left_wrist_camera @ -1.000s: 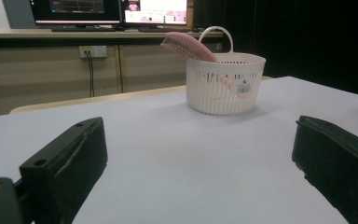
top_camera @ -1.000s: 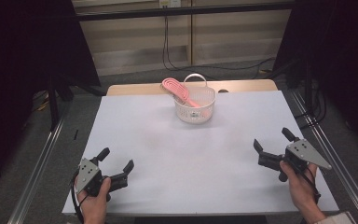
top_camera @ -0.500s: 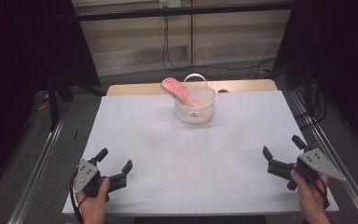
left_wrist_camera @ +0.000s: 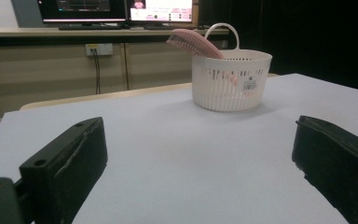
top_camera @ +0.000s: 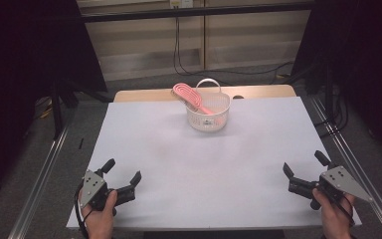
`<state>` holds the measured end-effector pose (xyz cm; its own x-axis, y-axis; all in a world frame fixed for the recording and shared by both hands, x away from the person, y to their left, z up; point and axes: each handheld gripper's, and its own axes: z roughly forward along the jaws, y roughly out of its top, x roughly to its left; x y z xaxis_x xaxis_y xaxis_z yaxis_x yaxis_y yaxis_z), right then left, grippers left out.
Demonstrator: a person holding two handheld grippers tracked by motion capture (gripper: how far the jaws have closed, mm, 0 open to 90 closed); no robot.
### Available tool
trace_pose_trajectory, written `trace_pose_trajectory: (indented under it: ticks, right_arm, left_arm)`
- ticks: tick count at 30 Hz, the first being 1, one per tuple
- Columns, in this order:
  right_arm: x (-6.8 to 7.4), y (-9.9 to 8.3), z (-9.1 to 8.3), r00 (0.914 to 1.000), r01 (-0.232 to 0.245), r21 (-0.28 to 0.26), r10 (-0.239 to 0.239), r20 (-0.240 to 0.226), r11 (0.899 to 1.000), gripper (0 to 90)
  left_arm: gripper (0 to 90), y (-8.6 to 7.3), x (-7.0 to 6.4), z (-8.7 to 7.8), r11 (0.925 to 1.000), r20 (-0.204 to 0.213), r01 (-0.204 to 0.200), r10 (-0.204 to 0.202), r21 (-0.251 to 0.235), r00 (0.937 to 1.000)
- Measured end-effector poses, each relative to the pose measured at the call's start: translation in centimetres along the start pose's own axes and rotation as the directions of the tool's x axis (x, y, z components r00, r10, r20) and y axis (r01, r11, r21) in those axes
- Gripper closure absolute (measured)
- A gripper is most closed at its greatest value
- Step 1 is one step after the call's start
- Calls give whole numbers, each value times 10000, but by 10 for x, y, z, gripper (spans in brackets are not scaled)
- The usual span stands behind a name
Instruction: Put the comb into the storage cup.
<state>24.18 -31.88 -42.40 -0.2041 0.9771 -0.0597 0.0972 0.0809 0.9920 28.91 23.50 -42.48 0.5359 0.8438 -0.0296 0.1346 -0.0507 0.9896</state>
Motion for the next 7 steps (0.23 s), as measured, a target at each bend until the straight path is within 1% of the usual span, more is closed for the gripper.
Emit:
trace_pose_trajectory:
  ticks: [1,2,4,5,7]
  right_arm:
    - [1,0,3,10000,71,1,-71,-32,10000,0]
    - [1,0,5,10000,40,-25,-41,-60,10000,0]
    - [1,1,5,9999,44,-133,-46,-122,9999,0]
    - [1,1,5,9999,54,-99,-55,-84,9999,0]
    - [0,1,5,10000,6,-122,-7,-67,9999,0]
  left_arm:
    - [34,0,0,1,10000,0,-33,33,31,10000]
    - [34,0,0,1,10000,0,-50,50,49,10000]
    - [34,1,1,0,10000,-19,-63,63,26,10000]
    - [34,1,1,-1,9999,-3,-88,88,50,10000]
    - [34,1,2,0,10000,-25,-25,25,27,10000]
